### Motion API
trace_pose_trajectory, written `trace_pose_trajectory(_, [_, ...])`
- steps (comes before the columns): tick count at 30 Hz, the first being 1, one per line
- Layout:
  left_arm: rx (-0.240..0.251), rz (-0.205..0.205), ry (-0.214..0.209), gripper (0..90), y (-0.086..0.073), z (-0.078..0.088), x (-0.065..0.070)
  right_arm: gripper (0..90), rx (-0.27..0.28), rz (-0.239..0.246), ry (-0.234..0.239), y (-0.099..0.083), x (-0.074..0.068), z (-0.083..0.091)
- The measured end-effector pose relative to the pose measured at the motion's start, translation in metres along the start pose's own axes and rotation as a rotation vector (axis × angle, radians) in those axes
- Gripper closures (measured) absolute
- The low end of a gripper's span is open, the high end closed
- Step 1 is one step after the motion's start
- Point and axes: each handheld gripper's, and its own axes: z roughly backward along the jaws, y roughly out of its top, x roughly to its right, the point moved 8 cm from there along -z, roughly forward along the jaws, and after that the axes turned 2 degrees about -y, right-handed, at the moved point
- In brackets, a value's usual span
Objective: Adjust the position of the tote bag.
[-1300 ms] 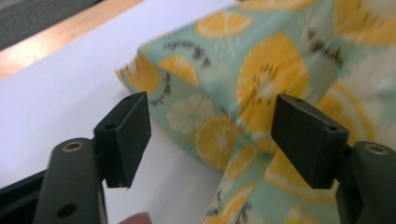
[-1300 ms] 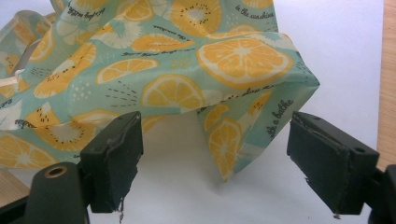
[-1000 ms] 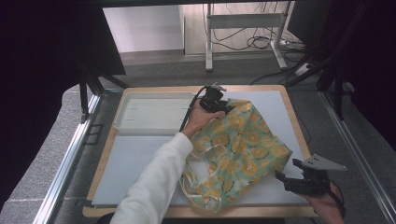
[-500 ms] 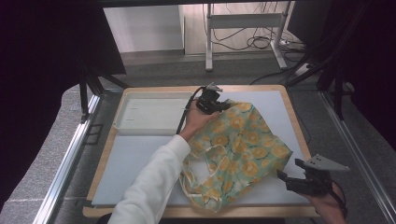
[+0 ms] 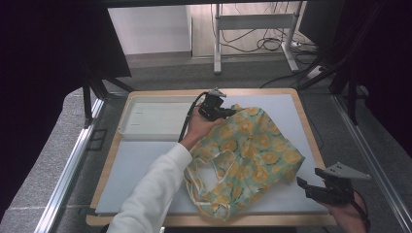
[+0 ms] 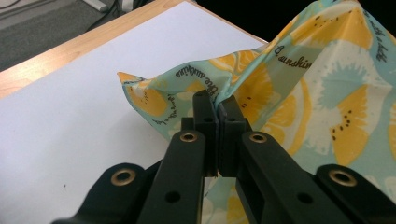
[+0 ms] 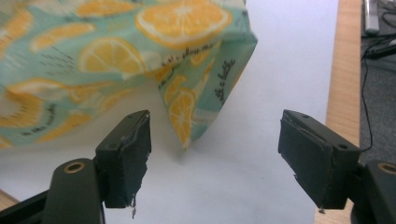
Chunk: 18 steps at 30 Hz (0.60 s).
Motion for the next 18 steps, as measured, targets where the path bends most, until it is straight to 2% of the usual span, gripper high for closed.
trace_pose_trajectory(2, [0.005, 0.007, 0.0, 89.3, 0.0, -0.001, 0.001, 26.3, -0.009, 0.001, 0.001, -0.001, 0.0, -0.003])
trace_pose_trajectory(3, [0.005, 0.008, 0.001, 89.3, 0.0, -0.002, 0.001, 26.4, -0.027, 0.012, 0.0, -0.001, -0.001, -0.012])
trace_pose_trajectory(6, [0.003, 0.011, 0.001, 89.3, 0.0, -0.002, 0.002, 26.4, -0.036, 0.014, 0.005, 0.0, -0.002, -0.018])
trace_pose_trajectory(8, [-0.001, 0.007, 0.003, 89.4, 0.0, -0.002, 0.002, 26.6, -0.054, 0.027, 0.009, 0.003, -0.004, -0.03])
trace_pose_trajectory(12, [-0.004, 0.008, 0.002, 89.4, -0.002, -0.004, 0.002, 27.7, -0.075, 0.041, 0.003, 0.004, -0.005, -0.038])
trace_pose_trajectory(16, [-0.007, 0.004, 0.003, 89.4, -0.002, -0.005, 0.003, 33.4, -0.084, 0.043, 0.005, 0.005, -0.003, -0.045])
trace_pose_trajectory(18, [-0.005, 0.009, 0.003, 89.4, -0.002, -0.006, 0.003, 42.9, -0.086, 0.039, 0.005, 0.008, -0.002, -0.052])
